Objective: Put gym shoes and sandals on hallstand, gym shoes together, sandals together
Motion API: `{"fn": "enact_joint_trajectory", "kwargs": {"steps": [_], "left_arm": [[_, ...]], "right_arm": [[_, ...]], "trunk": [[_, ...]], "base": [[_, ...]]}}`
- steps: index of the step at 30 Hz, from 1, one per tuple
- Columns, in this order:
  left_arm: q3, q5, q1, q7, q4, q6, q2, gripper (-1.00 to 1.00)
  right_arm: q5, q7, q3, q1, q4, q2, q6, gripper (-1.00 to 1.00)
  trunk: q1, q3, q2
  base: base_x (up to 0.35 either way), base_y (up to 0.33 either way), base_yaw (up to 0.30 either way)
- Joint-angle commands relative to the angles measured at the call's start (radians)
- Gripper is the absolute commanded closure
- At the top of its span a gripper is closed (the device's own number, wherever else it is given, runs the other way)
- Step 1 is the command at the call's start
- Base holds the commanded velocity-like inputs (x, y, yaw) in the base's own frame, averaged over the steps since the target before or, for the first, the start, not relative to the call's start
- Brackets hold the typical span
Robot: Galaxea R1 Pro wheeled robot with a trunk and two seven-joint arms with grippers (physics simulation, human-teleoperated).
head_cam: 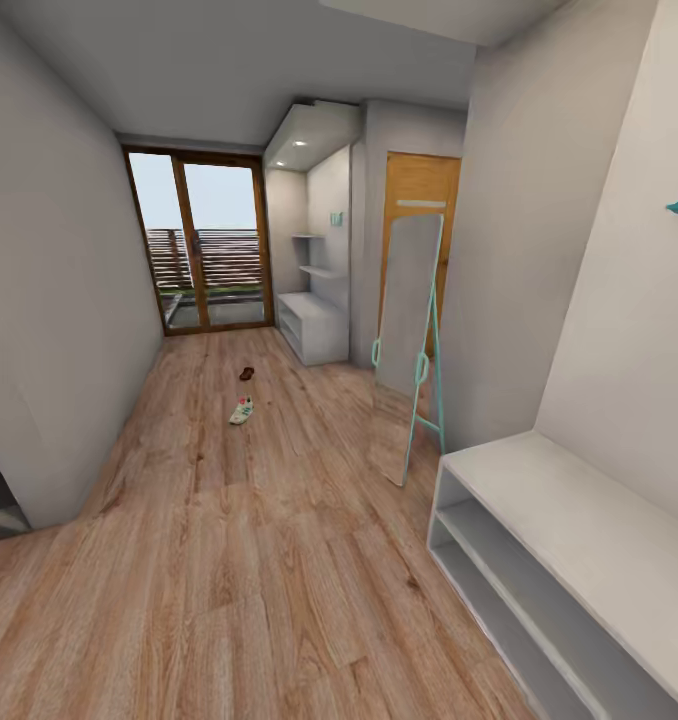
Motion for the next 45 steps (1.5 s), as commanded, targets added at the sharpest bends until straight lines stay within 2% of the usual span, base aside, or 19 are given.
{"fn": "enact_joint_trajectory", "kwargs": {"steps": [1,5,14,23,29,38,42,45], "left_arm": [[0.003,0.005,0.002,-0.001,0.006,0.006,-0.006,-1.0],[0.003,0.004,0.002,-0.001,0.014,0.01,-0.01,-1.0],[-0.001,0.001,0.001,0.004,0.017,0.011,0.006,-1.0],[0.001,0.001,-0.005,0.012,-0.01,0.005,0.041,-1.0],[0.003,0.005,-0.033,0.015,-0.044,0.005,0.069,-1.0],[0.051,0.052,-0.084,0.02,-0.095,-0.003,0.08,-1.0],[0.07,0.062,-0.107,0.022,-0.118,-0.023,0.08,-1.0],[0.076,0.065,-0.125,0.022,-0.135,-0.04,0.076,-1.0]], "right_arm": [[0.006,-0.002,0.002,-0.006,-0.006,0.006,0.004,-1.0],[0.006,-0.002,0.002,-0.022,-0.015,0.028,0.004,-1.0],[0.003,0.003,0.002,-0.025,-0.036,0.036,0.0,-1.0],[0.004,0.0,0.002,-0.026,-0.052,0.033,-0.003,-1.0],[0.005,-0.003,0.002,-0.026,-0.084,0.026,-0.028,-1.0],[0.005,-0.036,-0.002,-0.026,-0.135,-0.022,-0.078,-1.0],[0.005,-0.047,-0.003,-0.026,-0.157,-0.045,-0.101,-1.0],[0.005,-0.051,-0.004,-0.027,-0.174,-0.052,-0.117,-1.0]], "trunk": [[0.0,0.0,0.0],[0.0,0.0,0.0],[0.0,0.0,0.0],[0.0,0.0,0.0],[0.0,0.0,0.0],[0.0,0.0,0.0],[0.0,0.0,0.0],[0.0,0.0,0.0]], "base": [[0.0,0.0,0.0],[0.0,0.0,0.0],[0.0,0.0,0.0],[0.0,0.0,0.0],[0.0,0.0,0.0],[0.0,0.0,0.0],[0.0,0.0,0.0],[0.0,0.0,0.0]]}}
